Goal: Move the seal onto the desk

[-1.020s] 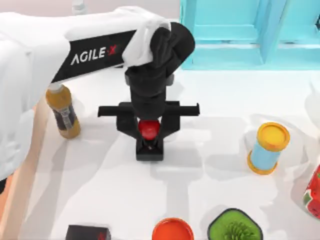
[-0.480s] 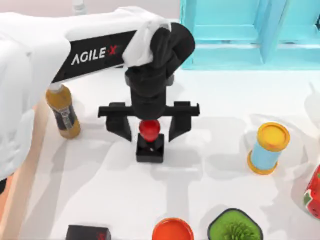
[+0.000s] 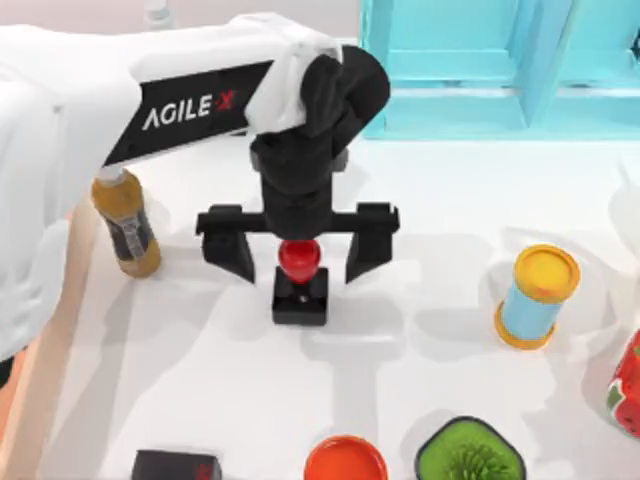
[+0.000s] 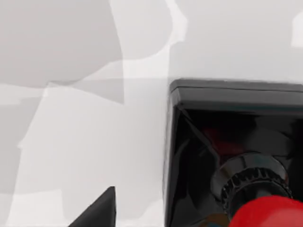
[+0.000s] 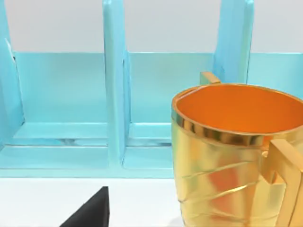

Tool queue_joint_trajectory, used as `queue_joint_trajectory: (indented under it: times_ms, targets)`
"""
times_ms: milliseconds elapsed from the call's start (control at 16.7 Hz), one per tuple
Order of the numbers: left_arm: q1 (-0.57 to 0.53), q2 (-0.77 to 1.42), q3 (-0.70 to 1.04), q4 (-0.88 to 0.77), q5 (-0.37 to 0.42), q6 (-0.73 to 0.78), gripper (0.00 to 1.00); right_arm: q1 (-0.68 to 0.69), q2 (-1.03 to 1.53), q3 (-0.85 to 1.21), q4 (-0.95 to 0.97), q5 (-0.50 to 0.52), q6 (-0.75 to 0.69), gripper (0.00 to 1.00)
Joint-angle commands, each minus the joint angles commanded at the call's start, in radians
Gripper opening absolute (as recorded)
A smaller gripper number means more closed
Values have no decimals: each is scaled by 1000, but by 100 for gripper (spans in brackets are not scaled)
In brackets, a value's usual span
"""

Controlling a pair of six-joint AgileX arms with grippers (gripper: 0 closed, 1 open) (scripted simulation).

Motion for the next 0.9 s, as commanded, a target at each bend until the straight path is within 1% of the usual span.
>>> queue_joint_trajectory:
  times_ms: [120,300,660,780,900]
  targets:
    - [-1,4,15,-15,0,-1,100,0,0,0,0,0,0,100]
    - [-5,24,117,-113,-1,-4,100,0,0,0,0,0,0,100]
    - [-9,63,527,-469,4,-6,100,0,0,0,0,0,0,100]
    - [-8,68,632,-567,3,-6,100,0,0,0,0,0,0,100]
    - [-6,68,695,-629,2,-5,100,0,0,0,0,0,0,100]
